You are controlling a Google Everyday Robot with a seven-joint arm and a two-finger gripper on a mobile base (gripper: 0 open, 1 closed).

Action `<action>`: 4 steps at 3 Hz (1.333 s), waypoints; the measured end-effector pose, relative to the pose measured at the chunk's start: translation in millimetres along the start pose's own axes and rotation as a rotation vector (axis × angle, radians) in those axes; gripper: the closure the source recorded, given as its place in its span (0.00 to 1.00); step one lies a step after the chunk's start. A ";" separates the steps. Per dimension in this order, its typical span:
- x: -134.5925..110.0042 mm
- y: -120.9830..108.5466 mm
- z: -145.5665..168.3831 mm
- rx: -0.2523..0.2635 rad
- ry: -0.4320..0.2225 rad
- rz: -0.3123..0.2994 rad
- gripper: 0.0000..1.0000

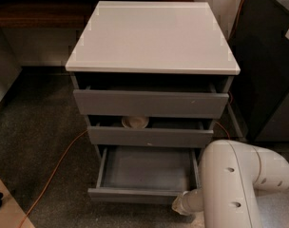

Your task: Close bottom drawer

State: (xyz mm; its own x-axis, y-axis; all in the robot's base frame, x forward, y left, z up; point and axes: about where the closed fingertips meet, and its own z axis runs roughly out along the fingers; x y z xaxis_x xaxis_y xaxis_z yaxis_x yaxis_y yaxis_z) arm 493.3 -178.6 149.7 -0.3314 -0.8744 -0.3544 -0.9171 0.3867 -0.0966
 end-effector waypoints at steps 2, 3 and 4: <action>-17.7 -22.4 10.9 0.009 -0.022 -0.029 1.00; -32.2 -67.7 28.7 0.016 -0.032 -0.073 1.00; -32.2 -67.7 28.7 0.016 -0.032 -0.073 1.00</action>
Offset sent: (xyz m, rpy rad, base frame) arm 0.0489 0.0074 -0.0003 0.0174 -0.0449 0.0352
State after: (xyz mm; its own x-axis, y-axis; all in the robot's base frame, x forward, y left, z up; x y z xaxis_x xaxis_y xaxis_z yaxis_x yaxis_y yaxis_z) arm 572.5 -168.2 140.9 -0.2559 -0.8908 -0.3756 -0.9349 0.3268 -0.1383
